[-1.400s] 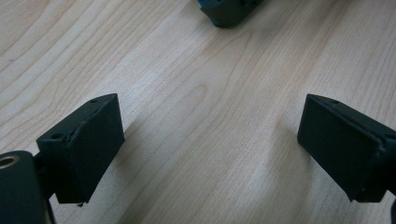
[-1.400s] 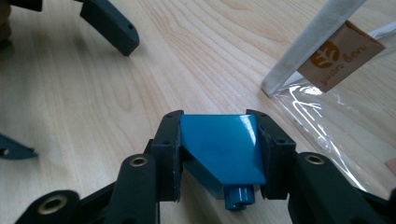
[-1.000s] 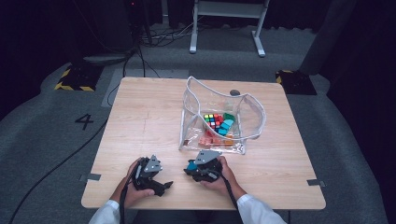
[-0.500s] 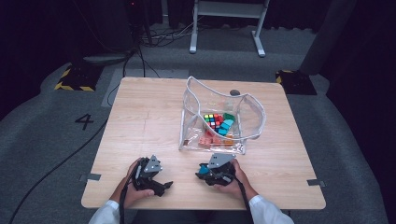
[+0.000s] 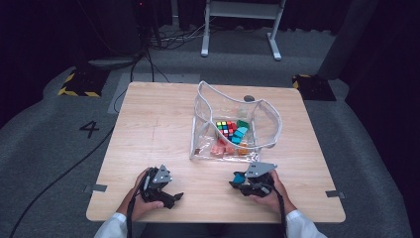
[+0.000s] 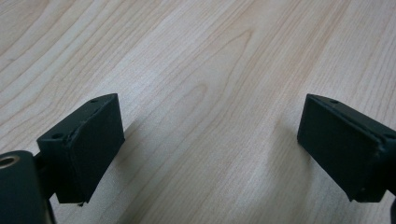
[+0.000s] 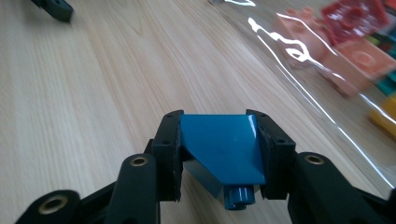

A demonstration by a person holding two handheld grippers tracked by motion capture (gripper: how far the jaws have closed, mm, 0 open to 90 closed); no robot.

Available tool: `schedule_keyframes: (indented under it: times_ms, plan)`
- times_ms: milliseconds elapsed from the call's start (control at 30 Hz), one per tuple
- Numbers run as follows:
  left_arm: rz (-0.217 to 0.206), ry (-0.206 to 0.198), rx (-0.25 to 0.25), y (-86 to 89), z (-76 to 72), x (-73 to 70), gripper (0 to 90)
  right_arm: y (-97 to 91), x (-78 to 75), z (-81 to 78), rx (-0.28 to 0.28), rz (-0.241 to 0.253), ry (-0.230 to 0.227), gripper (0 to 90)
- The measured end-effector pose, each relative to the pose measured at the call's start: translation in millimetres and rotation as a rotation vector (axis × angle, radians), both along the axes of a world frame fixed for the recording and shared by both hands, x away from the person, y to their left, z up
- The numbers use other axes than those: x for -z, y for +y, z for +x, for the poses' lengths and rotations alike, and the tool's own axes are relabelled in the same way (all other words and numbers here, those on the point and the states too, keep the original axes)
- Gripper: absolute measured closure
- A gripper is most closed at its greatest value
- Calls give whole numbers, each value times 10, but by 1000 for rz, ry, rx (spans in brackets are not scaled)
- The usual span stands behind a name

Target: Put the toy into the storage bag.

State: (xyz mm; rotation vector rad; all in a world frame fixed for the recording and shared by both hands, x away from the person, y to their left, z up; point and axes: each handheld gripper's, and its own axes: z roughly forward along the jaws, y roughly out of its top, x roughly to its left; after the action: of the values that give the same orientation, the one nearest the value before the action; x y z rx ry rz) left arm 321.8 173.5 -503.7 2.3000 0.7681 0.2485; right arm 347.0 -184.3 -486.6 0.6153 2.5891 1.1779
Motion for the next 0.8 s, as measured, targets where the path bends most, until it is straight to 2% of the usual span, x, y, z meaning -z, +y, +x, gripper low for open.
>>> schedule_keyframes:
  times_ms: [300,467,633,800]
  plan:
    - [0,0,0,0,0,0,74,-493,-59,12,94,8,4,592]
    - [0,0,0,0,1,0,74,-635,-39,0,122,-10,9,591]
    - [0,0,0,0,0,0,74,-793,-29,16,164,-34,-6,591]
    - [0,0,0,0,0,0,74,-956,-58,52,208,-15,-12,591]
